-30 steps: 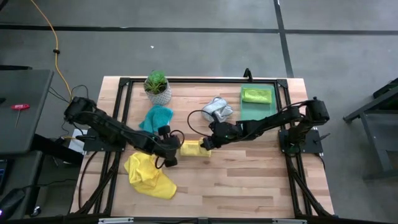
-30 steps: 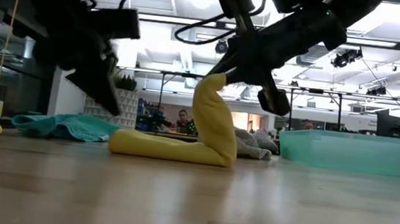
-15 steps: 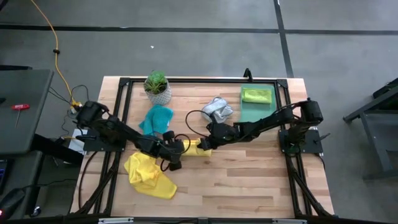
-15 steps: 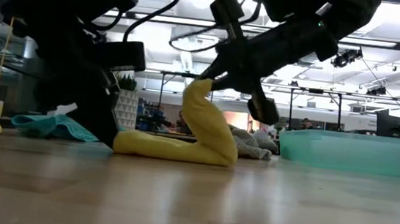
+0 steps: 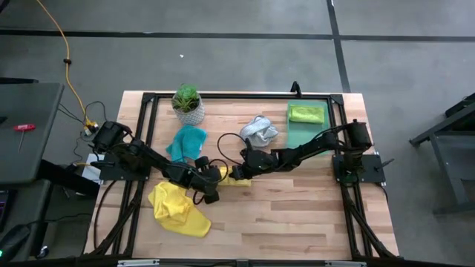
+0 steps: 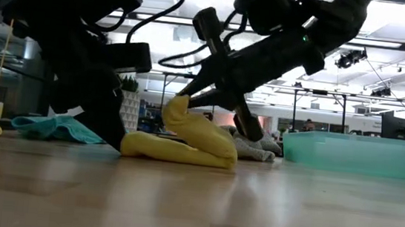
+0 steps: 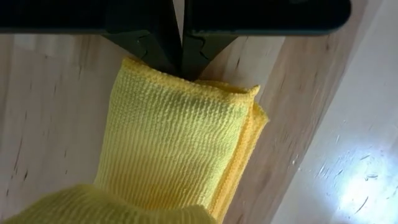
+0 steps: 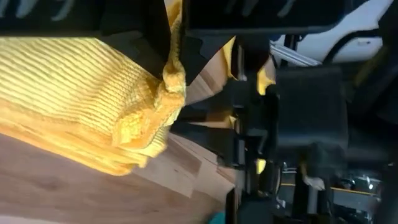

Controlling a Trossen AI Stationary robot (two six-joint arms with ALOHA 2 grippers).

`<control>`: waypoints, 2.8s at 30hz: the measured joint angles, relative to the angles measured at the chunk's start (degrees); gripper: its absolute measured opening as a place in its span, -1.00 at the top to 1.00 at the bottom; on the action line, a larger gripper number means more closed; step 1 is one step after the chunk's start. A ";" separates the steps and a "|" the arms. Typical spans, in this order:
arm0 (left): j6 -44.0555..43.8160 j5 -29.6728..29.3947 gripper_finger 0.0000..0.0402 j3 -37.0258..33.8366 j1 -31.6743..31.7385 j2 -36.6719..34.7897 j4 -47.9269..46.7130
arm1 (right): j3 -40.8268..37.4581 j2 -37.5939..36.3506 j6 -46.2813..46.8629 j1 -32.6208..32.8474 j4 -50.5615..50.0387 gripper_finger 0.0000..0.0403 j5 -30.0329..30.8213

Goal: Fold microfiber towels
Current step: Fold the right yellow microfiber cloth, then put the folded yellow microfiber cloth into the green bin

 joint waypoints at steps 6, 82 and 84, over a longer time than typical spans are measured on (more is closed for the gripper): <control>0.00 -0.25 1.00 -0.02 0.00 0.06 0.35 | 1.18 0.23 -0.24 0.00 0.46 0.81 0.68; 8.98 2.60 1.00 0.06 4.85 -1.08 1.36 | -17.97 -15.93 -7.98 -5.58 -16.28 -0.03 -6.78; 8.98 2.59 1.00 0.02 4.85 -1.08 1.51 | -21.28 -15.98 -2.48 -5.00 -6.19 -0.03 -7.67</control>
